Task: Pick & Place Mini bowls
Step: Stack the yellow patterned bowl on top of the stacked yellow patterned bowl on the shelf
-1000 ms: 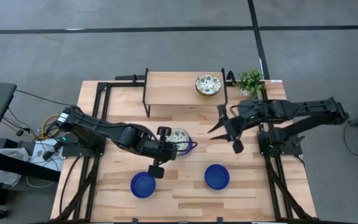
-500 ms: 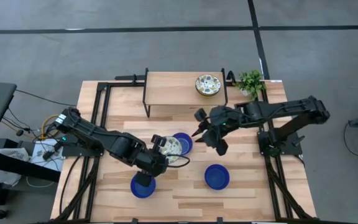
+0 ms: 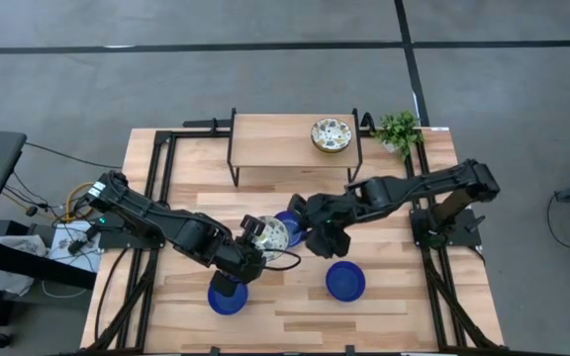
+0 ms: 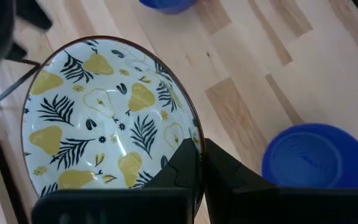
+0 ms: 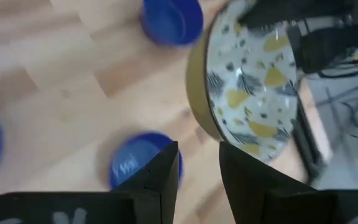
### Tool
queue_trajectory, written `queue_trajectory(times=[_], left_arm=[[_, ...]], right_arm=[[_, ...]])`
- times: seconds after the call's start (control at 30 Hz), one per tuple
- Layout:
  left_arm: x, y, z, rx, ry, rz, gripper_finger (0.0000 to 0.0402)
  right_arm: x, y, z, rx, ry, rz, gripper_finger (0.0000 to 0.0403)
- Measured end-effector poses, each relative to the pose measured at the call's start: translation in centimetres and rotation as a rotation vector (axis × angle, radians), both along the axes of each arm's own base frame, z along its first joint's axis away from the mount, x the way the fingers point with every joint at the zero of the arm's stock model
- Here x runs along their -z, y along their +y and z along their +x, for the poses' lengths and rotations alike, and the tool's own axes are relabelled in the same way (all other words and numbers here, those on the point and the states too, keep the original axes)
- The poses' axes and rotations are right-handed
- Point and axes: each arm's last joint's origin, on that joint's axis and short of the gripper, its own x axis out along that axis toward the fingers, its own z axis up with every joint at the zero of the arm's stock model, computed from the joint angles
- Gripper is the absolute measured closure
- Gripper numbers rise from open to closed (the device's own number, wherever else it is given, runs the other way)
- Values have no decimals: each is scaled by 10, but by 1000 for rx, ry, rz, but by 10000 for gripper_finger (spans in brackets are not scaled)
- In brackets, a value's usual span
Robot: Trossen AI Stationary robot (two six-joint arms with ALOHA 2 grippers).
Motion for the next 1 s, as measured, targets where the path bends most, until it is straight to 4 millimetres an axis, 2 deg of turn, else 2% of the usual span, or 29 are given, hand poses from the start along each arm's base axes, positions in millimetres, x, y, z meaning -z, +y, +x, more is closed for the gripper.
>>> queue_trajectory(times=[0.3, 0.7, 1.0], left_arm=[[4, 0, -1, 4, 28, 13, 394], [6, 1, 2, 59, 41, 58, 394], [8, 0, 4, 49, 36, 75, 394]], right_arm=[[9, 12, 7, -8, -9, -272, 296], [6, 20, 10, -63, -71, -284, 296], [16, 24, 16, -110, -40, -259, 296]])
